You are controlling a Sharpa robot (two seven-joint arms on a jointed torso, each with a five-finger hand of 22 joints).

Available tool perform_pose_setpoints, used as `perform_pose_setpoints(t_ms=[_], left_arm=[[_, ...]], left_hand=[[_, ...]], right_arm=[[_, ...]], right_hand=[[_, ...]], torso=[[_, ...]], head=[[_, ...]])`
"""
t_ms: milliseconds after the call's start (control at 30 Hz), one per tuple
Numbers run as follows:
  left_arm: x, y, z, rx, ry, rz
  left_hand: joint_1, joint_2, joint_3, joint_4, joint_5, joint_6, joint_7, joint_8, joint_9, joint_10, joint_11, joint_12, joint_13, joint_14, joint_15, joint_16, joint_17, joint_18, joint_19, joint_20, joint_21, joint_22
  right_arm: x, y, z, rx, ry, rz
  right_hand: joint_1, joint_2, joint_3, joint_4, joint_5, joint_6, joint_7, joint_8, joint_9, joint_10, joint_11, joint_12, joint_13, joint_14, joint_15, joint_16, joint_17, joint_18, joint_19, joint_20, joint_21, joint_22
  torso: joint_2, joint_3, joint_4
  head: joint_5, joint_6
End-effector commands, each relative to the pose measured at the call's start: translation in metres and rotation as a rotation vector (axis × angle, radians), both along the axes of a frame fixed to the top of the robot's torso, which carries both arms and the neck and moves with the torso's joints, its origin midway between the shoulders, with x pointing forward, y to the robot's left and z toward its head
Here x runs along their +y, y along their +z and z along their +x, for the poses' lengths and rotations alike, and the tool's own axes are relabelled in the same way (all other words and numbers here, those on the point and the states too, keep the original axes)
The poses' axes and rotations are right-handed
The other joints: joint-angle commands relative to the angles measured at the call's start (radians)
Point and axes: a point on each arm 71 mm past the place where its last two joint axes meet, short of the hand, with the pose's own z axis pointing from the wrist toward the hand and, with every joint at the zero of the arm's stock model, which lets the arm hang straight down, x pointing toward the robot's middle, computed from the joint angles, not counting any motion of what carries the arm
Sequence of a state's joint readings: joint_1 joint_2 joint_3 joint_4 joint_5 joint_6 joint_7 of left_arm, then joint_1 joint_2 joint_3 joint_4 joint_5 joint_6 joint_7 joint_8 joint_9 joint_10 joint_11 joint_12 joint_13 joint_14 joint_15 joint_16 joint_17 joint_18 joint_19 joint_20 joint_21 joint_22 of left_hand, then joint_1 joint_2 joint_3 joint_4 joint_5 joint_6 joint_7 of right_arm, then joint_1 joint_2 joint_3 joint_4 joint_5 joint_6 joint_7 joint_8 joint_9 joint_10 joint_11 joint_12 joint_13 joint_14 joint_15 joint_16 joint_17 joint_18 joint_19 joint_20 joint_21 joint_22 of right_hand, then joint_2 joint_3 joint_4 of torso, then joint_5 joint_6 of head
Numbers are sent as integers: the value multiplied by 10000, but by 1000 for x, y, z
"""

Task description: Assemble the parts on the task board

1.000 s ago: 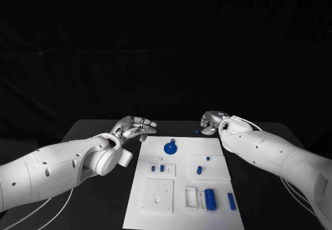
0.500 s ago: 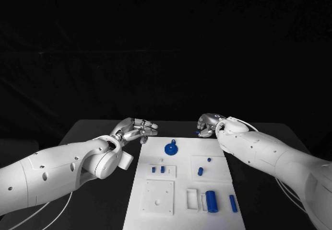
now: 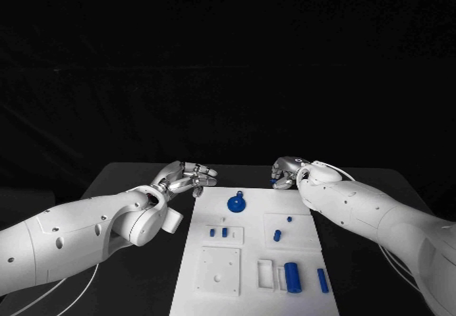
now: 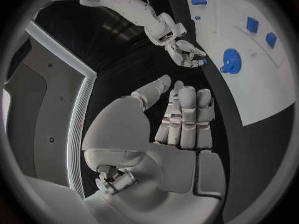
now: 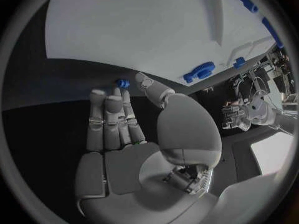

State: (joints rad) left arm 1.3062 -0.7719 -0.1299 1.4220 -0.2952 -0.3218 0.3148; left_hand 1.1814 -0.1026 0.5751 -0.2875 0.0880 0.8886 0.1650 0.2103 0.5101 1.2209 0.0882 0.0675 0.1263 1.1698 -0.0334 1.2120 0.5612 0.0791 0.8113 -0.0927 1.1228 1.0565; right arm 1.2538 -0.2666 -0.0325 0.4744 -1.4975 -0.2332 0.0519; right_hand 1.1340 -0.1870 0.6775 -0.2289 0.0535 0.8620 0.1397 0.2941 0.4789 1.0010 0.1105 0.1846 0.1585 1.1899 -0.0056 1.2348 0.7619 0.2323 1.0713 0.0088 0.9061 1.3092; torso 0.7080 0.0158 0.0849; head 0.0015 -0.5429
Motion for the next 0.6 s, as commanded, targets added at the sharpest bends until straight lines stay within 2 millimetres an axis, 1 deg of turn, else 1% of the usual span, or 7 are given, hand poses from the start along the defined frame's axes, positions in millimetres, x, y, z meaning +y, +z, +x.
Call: perform_pose_setpoints(t_ms=[33, 167, 367, 400, 567, 600], left_arm=[[-3, 3, -1, -145, -198, -60], [-3, 3, -1, -147, -223, -66], [-4, 7, -2, -201, -272, -77], [-4, 8, -2, -216, -278, -77], [-3, 11, -3, -286, -307, -60], [-3, 11, -3, -289, -310, -60]], left_hand=[[-85, -22, 10, 33, -45, 14, 41, 65, -11, -57, 6, -31, -13, 15, 79, -47, 15, 224, -34, -335, -46, 10], [-88, -20, 10, 35, -45, 12, 42, 66, -13, -61, 8, -28, -14, 15, 82, -45, 16, 226, -33, -332, -45, 11], [-90, -17, 12, 38, -45, 7, 43, 67, -15, -67, 10, -23, -16, 15, 84, -43, 18, 230, -33, -327, -45, 12], [-90, -16, 12, 38, -45, 7, 43, 67, -16, -67, 11, -22, -16, 15, 85, -43, 18, 230, -33, -326, -45, 12], [-91, -15, 12, 39, -45, 6, 43, 67, -16, -68, 11, -22, -16, 15, 85, -43, 18, 231, -32, -326, -45, 12], [-91, -14, 13, 40, -45, 6, 44, 67, -16, -68, 11, -20, -16, 15, 85, -42, 18, 232, -32, -325, -44, 12]], right_arm=[[-2, 1, 1, -10, 11, -143], [-4, 5, 2, -196, -82, -165], [-9, 8, 4, -235, -241, -220], [-10, 8, 4, -215, -238, -228], [-8, 8, 4, -117, -177, -235], [-8, 8, 4, -96, -159, -236]], right_hand=[[-12, 128, 68, 8, -46, -20, 75, 34, -10, 81, -21, -15, -24, -37, 14, -1, -17, 295, -43, -4, -16, 154], [30, 198, 178, 48, -46, -33, 87, 30, -23, 84, -11, -36, -69, -40, 23, 6, -21, 295, -40, 0, -19, 151], [66, 217, 337, 118, -46, -44, 113, 32, -41, 111, 13, -56, -136, -40, 45, 21, -28, 295, -26, 3, -14, 151], [68, 218, 345, 121, -46, -43, 114, 33, -41, 114, 14, -56, -139, -40, 47, 21, -28, 295, -26, 3, -13, 152], [72, 221, 355, 124, -46, -42, 114, 34, -42, 116, 14, -57, -143, -40, 48, 23, -28, 295, -25, 3, -13, 152], [89, 274, 401, 143, -46, -6, 127, 55, -37, 186, 25, -25, -140, -37, 57, 28, -29, 295, -23, 1, -12, 152]], torso=[[10, -5, -11], [32, -16, 5], [54, -29, 23], [73, -35, 26], [137, -45, 53], [145, -45, 57]], head=[[19, 2], [8, 36], [2, 21], [7, 22], [-3, 31], [-6, 33]])
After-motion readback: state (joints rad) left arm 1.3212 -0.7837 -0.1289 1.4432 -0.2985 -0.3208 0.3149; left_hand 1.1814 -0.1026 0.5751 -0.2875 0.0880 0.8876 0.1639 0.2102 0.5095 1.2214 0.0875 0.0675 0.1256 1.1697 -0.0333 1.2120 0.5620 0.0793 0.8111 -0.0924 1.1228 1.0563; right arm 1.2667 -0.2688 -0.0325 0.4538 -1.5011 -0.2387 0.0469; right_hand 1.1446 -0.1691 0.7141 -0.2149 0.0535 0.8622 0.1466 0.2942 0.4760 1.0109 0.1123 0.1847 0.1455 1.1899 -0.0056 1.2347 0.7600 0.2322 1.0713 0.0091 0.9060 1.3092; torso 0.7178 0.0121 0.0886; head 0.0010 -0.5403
